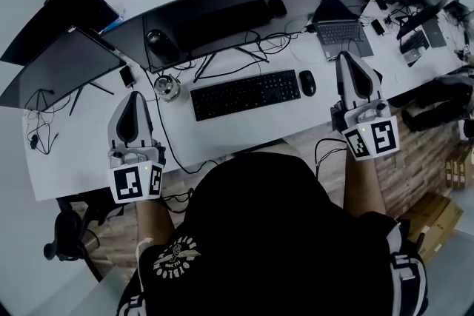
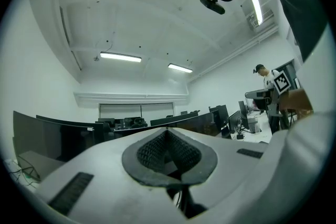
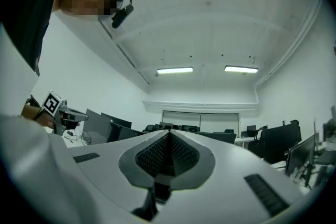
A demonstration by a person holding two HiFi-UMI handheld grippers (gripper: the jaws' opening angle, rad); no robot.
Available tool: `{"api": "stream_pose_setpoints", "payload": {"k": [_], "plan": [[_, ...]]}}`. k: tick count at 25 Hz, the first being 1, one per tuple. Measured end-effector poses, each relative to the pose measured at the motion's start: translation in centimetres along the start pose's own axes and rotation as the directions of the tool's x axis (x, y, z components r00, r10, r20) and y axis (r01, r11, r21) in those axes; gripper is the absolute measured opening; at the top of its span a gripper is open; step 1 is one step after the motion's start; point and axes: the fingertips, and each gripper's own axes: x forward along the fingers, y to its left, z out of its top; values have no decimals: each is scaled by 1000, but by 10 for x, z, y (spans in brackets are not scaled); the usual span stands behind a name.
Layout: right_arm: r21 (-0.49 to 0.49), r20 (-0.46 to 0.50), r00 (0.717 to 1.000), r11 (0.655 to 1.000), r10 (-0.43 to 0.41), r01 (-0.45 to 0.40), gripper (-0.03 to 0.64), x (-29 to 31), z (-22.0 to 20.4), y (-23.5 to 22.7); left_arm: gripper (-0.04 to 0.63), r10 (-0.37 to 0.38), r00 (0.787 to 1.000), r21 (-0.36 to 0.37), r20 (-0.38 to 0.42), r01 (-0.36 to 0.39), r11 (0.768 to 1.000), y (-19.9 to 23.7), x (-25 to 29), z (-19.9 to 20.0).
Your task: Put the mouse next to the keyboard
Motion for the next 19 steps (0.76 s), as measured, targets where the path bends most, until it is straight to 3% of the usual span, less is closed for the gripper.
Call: {"api": "stream_pose_setpoints", "payload": {"k": [7, 19], "plan": [[-37, -18, 1000, 999, -21, 20, 2, -22, 11, 2, 2, 4, 998, 1, 62, -4, 1000, 7, -7, 22], [-40, -43, 999, 999, -6, 5, 2, -27, 8, 3, 2, -25, 998, -11, 51, 26, 1000, -9, -7, 15]]}}
